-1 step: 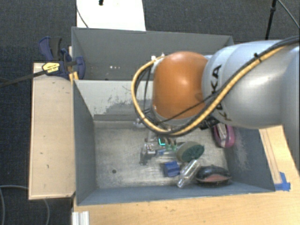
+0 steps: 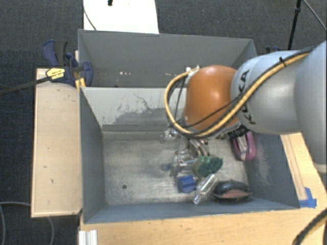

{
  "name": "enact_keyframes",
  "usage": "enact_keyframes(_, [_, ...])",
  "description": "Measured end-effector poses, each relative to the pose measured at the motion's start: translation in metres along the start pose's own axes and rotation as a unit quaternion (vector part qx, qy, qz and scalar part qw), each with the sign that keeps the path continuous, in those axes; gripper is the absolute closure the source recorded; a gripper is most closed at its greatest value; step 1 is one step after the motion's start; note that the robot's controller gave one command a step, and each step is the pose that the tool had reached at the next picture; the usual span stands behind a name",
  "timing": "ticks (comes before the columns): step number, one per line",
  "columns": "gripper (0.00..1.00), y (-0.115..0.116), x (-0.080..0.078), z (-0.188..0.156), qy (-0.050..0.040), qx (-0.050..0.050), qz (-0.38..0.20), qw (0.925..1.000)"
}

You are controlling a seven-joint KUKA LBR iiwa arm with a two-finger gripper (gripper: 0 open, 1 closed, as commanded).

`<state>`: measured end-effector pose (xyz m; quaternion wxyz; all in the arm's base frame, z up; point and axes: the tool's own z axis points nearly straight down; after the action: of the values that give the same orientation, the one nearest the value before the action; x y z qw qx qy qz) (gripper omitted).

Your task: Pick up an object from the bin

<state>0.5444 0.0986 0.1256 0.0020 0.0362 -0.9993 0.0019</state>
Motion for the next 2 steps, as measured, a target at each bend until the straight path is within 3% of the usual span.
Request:
enact_keyframes(1, [0.0, -0.0324, 0.004, 0.0535, -0.0061, -0.002, -0.103, 0.9946])
enact_keyframes(2, [1.0, -0.0319, 0.0021, 0.0514, -0.0086, -0.002, -0.1, 0.9949])
